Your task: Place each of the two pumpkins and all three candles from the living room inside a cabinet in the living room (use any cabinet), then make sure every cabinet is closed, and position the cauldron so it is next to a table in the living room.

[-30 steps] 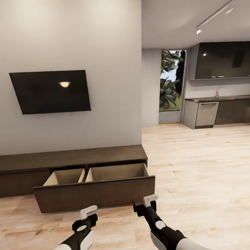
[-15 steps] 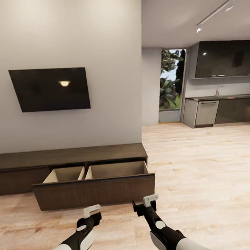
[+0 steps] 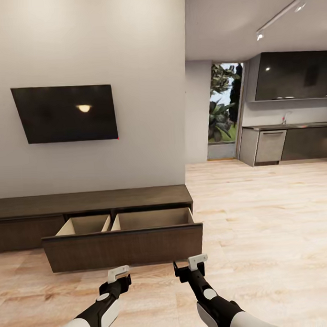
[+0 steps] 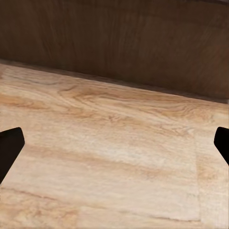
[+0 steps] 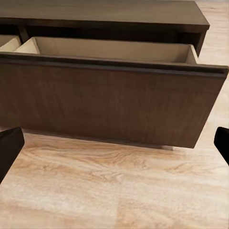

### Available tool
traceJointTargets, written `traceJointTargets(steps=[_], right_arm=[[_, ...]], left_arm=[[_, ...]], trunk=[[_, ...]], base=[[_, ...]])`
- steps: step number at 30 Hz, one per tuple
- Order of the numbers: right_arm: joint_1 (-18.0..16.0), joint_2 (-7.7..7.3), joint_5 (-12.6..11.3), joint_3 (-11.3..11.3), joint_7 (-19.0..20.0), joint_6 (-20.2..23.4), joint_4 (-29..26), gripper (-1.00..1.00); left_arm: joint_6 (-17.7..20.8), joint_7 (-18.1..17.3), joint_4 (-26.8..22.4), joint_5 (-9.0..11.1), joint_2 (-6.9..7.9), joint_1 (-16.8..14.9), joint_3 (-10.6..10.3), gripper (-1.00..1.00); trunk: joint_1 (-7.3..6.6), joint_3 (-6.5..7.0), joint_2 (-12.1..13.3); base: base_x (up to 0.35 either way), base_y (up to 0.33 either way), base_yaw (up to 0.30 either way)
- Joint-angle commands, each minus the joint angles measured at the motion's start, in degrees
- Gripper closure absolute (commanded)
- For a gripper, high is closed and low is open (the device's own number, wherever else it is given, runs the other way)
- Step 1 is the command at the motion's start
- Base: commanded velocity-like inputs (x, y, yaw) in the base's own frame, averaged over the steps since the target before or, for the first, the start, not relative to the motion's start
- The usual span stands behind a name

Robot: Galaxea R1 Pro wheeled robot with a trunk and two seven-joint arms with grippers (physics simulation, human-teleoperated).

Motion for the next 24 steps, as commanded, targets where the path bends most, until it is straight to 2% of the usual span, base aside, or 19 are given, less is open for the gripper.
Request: traceJointTargets(steps=[1,3,6,9,16,24], right_arm=[[-0.06,0.01,-0.43,0.50,-0.32,-0.37,-0.04,-1.00],[-0.06,0.02,-0.70,0.22,-0.38,-0.85,-0.09,-1.00],[-0.06,-0.01,-3.36,-1.87,-0.39,-1.25,-0.02,-1.00],[-0.06,-0.05,-4.47,-2.51,-0.33,-1.49,-0.06,-1.00],[-0.06,-0.04,-4.76,-2.63,-0.31,-1.64,-0.06,-1.00],[-0.06,-0.04,-4.78,-2.65,-0.31,-1.54,-0.05,-1.00]], left_arm=[[-0.06,0.32,-0.20,0.29,0.04,-0.05,-0.53,-1.00],[0.01,0.35,-0.65,0.18,0.10,-0.05,-0.66,-1.00],[0.03,0.40,-1.77,-0.03,0.24,-0.05,-0.84,-1.00],[-0.02,0.39,-2.24,-0.20,0.28,-0.06,-0.90,-1.00],[-0.33,0.53,-2.38,-0.77,0.17,-0.02,-2.69,-1.00],[0.02,0.45,-4.58,-0.85,0.23,-0.04,-2.98,-1.00]], trunk=[[0.22,-0.25,-0.44],[0.66,-0.60,-1.25],[1.31,-1.14,-2.45],[1.97,-1.68,-3.65],[3.51,-2.94,-6.46],[5.27,-4.37,-9.67]], base=[[0.000,0.000,0.000],[0.000,0.000,0.000],[0.000,0.000,0.000],[0.000,0.000,0.000],[0.000,0.000,0.000],[0.000,0.000,0.000]])
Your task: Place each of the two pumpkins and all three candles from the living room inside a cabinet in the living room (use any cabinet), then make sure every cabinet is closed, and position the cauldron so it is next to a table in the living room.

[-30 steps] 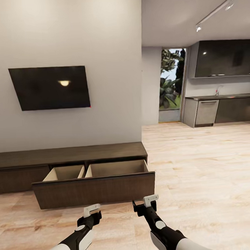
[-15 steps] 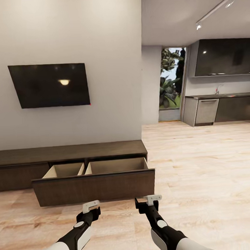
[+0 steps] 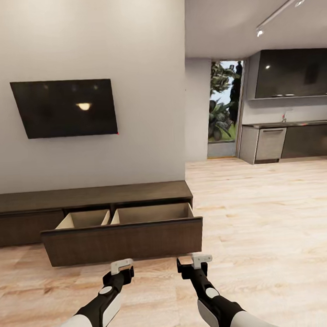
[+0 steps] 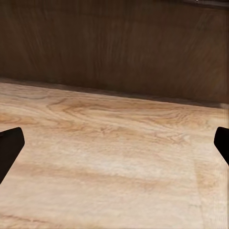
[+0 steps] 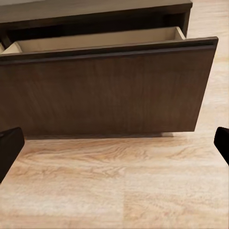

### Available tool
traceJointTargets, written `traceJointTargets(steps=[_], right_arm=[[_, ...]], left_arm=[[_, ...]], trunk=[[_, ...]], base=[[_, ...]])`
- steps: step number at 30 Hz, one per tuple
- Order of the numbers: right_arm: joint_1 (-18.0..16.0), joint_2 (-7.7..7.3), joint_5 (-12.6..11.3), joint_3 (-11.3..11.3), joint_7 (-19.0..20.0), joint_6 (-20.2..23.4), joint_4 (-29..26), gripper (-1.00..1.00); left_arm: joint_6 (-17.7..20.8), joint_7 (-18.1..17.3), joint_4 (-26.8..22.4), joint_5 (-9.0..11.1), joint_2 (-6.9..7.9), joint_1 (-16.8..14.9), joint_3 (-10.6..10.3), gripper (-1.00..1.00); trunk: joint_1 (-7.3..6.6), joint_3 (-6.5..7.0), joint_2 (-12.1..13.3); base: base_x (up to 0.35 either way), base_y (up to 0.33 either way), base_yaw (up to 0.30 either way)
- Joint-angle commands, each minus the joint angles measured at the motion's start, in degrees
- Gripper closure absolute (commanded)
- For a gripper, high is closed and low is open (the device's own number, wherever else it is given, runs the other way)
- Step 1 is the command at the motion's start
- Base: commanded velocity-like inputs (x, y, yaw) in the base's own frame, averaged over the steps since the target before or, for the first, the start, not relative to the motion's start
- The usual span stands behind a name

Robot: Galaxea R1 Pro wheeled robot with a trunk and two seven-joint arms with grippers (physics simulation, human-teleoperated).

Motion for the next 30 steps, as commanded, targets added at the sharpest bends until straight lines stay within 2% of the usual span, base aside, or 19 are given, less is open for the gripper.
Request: traceJointTargets(steps=[1,23,27,30], right_arm=[[-0.06,-0.01,-0.24,0.49,-0.40,-0.15,0.03,-1.00],[-0.06,0.02,-0.22,0.66,-0.40,0.18,0.08,-1.00],[-0.06,0.04,-0.13,0.68,-0.40,0.38,0.11,-1.00],[-0.06,0.06,-0.10,0.73,-0.37,0.57,0.15,-1.00]], left_arm=[[-0.21,0.35,-0.04,0.38,0.01,-0.05,-0.50,-1.00],[-0.35,0.34,-0.35,0.33,-0.04,-0.05,-0.70,-1.00],[-0.68,0.58,-2.20,0.33,0.11,-0.05,-0.73,-1.00],[-0.81,0.74,-4.93,0.35,0.79,-0.01,-0.75,-1.00]], trunk=[[0.21,-0.25,-0.44],[5.05,-4.20,-9.27],[5.93,-4.91,-10.87],[6.58,-5.45,-12.07]], base=[[0.000,0.000,0.000],[0.000,0.000,0.000],[0.000,0.000,0.000],[0.000,0.000,0.000]])
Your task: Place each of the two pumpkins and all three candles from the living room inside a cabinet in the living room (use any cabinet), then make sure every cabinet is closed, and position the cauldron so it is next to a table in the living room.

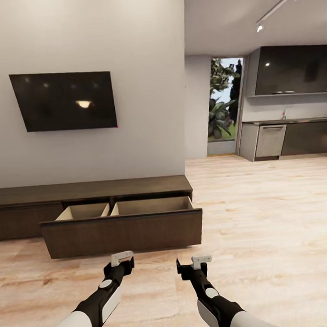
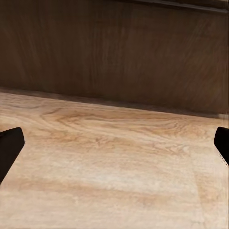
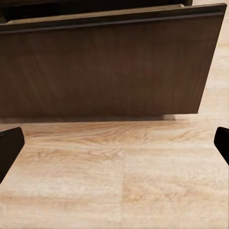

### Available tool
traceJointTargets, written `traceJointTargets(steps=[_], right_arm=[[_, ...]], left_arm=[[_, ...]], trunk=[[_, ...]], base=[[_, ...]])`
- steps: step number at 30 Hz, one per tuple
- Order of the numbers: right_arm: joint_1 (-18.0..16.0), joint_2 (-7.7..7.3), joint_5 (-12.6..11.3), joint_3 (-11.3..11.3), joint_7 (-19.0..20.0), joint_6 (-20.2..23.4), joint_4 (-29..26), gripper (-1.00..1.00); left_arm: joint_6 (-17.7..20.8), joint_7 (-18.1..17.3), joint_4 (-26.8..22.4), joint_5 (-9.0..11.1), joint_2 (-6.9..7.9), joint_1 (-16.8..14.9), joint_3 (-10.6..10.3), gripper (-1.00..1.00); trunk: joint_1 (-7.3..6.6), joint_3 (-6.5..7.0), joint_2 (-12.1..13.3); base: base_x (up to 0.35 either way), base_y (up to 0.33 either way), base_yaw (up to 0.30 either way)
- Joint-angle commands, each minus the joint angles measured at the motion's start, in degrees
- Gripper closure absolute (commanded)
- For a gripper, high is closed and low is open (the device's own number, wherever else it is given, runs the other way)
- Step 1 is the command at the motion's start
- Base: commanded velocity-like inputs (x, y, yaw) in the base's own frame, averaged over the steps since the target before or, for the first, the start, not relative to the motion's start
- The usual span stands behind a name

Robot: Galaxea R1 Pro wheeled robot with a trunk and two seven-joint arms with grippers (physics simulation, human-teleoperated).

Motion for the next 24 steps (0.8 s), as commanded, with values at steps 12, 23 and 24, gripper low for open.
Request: traceJointTargets(steps=[12,23,24], right_arm=[[-0.05,-0.08,-0.39,0.20,-0.07,6.04,-0.23,-1.00],[-0.05,-0.09,-0.41,0.16,-0.07,6.26,-0.23,-1.00],[-0.05,-0.09,-0.40,0.19,-0.07,6.26,-0.24,-1.00]], left_arm=[[-2.08,0.51,-2.05,0.57,1.13,0.23,-0.44,-1.00],[-1.85,0.39,-1.58,0.72,1.06,0.23,-0.58,-1.00],[-1.84,0.38,-1.57,0.76,1.06,0.23,-0.59,-1.00]], trunk=[[1.31,-1.60,-2.36],[1.31,-1.60,-2.36],[1.31,-1.60,-2.36]], base=[[0.000,0.000,0.000],[0.081,0.029,0.000],[0.276,0.111,0.000]])
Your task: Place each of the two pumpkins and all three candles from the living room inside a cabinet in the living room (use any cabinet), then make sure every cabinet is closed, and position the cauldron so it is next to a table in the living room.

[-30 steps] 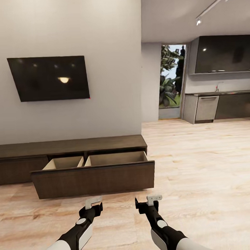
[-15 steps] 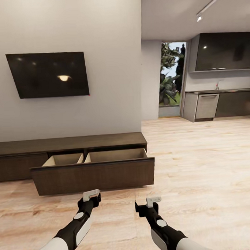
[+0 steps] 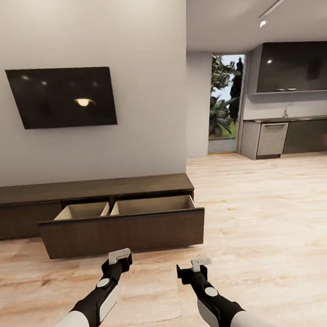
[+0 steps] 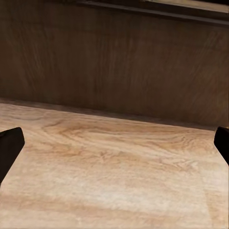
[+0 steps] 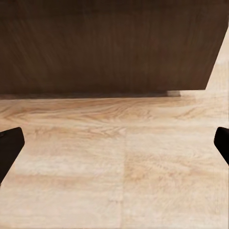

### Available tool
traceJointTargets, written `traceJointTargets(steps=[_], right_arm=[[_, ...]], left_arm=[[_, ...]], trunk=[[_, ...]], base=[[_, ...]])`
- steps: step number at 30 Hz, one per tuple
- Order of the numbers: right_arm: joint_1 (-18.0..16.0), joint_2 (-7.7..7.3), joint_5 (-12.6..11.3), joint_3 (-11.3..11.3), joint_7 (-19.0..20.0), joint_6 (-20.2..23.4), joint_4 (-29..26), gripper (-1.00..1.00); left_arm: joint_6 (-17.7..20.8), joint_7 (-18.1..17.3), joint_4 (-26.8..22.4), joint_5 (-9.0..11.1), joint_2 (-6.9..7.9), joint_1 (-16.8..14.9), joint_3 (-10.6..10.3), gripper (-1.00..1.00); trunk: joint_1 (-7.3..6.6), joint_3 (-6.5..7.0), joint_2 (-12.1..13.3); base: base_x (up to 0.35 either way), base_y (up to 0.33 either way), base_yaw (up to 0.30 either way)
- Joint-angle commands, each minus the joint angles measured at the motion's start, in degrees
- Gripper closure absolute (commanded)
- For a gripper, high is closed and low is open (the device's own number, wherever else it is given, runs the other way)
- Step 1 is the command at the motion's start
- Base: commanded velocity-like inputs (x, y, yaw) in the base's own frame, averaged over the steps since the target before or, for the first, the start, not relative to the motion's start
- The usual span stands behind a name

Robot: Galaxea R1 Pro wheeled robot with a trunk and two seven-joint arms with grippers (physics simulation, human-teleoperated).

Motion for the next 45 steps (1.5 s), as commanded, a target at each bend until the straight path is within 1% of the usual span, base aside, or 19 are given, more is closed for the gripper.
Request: traceJointTargets(steps=[1,12,21,44,45], right_arm=[[-0.05,-0.01,-0.35,0.51,-0.35,-0.19,0.04,-1.00],[-0.05,-0.01,-0.35,0.60,-0.35,-0.19,0.07,-1.00],[-0.04,-0.01,-0.35,0.56,-0.32,-0.25,0.09,-1.00],[-0.05,-0.07,-0.41,0.38,-0.26,-0.28,0.03,-1.00],[-0.05,-0.08,-0.40,0.38,-0.26,-0.28,0.03,-1.00]], left_arm=[[-0.23,0.38,0.03,0.41,0.03,-0.05,-0.50,-1.00],[-0.20,0.29,0.04,0.43,0.09,-0.05,-0.51,-1.00],[-0.22,0.28,0.04,0.38,0.06,-0.05,-0.51,-1.00],[-0.13,0.04,0.13,0.54,0.00,-0.05,-0.51,-1.00],[-0.13,0.04,0.13,0.54,0.01,-0.05,-0.51,-1.00]], trunk=[[0.02,-0.06,-0.02],[0.02,-0.06,-0.02],[0.02,-0.06,-0.02],[0.61,-5.16,-0.33],[0.61,-5.16,-0.33]], base=[[0.286,0.116,0.000],[0.280,0.113,0.000],[0.034,0.012,0.000],[0.000,0.000,0.000],[0.000,0.000,0.000]])
